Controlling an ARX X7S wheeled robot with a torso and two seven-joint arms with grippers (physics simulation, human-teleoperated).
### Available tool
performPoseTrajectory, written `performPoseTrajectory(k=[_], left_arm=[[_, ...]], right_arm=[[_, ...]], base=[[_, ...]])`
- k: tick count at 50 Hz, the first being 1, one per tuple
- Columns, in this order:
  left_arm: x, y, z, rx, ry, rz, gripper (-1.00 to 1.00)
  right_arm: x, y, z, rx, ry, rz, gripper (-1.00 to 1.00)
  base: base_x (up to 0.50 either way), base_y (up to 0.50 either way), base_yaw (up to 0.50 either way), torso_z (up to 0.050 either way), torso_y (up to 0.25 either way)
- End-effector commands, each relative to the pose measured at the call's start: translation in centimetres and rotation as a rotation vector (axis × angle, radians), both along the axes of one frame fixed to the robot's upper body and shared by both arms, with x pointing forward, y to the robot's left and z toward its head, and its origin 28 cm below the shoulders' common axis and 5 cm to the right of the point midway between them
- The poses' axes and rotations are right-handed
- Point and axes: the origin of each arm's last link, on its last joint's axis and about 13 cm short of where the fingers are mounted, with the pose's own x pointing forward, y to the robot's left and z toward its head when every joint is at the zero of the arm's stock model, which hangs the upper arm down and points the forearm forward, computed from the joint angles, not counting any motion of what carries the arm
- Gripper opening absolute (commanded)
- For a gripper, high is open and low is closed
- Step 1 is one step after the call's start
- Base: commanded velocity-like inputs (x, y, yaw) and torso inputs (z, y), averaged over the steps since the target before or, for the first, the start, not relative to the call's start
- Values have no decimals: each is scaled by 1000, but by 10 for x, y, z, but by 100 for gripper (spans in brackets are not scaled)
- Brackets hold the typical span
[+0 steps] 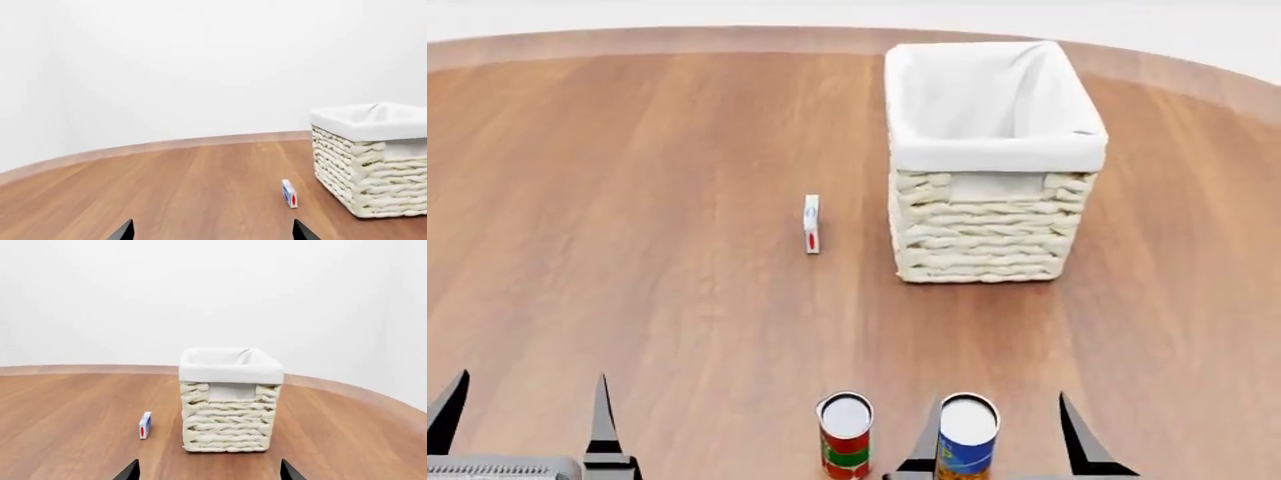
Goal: Pick up the cream cheese box, and put it in the basket.
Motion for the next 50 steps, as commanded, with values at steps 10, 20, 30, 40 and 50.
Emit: performPoseTrajectory(k=[10,20,30,40,50], left_arm=[[3,5,-2,1,0,14,100],[3,5,-4,-2,3,16,100],[2,5,-4,-1,2,13,100],[2,4,-4,1,2,9,100],[3,5,-4,-1,3,11,100]], right_arm=[[-1,2,1,4,-17,1,100],[-3,3,-1,-4,-15,13,100],[-3,4,-1,-3,-14,17,100],[-3,4,0,-2,-16,16,100],[-3,5,1,-4,-18,17,100]], base=[[248,-162,0,0,0],[249,-163,0,0,0],[248,-163,0,0,0],[249,-162,0,0,0],[248,-162,0,0,2]])
